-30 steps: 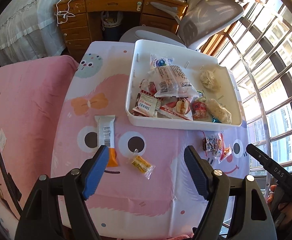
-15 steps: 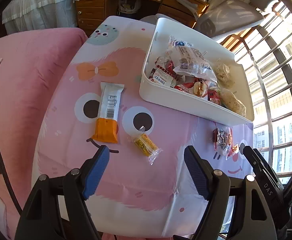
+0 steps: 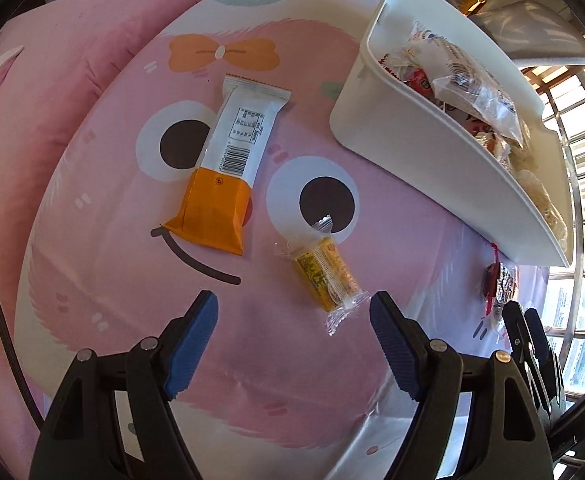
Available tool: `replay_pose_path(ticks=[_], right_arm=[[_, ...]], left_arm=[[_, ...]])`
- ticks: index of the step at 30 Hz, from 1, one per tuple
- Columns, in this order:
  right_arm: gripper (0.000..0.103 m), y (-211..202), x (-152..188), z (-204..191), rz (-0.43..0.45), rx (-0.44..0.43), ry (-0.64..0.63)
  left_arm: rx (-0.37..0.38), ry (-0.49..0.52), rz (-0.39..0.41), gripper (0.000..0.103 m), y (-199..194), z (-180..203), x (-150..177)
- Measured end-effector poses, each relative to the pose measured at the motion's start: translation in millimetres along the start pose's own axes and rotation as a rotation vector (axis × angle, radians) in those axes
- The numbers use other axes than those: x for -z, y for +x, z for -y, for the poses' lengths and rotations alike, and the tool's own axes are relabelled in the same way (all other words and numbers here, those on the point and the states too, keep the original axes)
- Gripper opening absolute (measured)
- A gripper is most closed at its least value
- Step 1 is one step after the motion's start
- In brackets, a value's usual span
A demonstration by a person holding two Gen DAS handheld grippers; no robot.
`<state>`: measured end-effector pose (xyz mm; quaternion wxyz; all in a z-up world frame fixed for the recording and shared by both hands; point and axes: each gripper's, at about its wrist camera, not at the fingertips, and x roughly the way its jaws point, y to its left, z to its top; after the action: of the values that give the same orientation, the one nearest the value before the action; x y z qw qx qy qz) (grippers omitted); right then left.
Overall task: Organize snacks
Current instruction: 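Grasp the small yellow snack with the left tool while the right tool grasps the red-trimmed bag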
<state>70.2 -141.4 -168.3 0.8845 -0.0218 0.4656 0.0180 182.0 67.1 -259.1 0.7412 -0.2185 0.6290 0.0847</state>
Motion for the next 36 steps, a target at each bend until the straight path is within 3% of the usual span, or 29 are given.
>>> replay_pose_path(ticks=[9,16,28,33,36], right_arm=[[0.057,24.2,2.2,-8.5,-0.004,0.028,-0.082],[0.057,34.2,4.7,-7.2,-0.020,0.042,-0.091],[0.057,44.5,5.6,-6.9,-0.032,0.046,-0.097],[0.046,45.4,4.8,-3.9,-0.042,0.071,-0.087],[0.046,45.2,3.7,-1.2,-0.050,0.059,-0.075]], left_arm=[[-0.044,-0.075,-0.038,0.077,30.3,3.9,-1.2],[-0.070,-0.077,-0.052,0.077,42.1,13.0,0.8],[-0.149,-0.081,-0.058,0.057,51.5,40.9,1.6],[-0.166,-0.097,-0.051,0.039,51.2,54.3,3.6],[-0.159,-0.112,-0.045,0.031,48.3,55.0,4.9]])
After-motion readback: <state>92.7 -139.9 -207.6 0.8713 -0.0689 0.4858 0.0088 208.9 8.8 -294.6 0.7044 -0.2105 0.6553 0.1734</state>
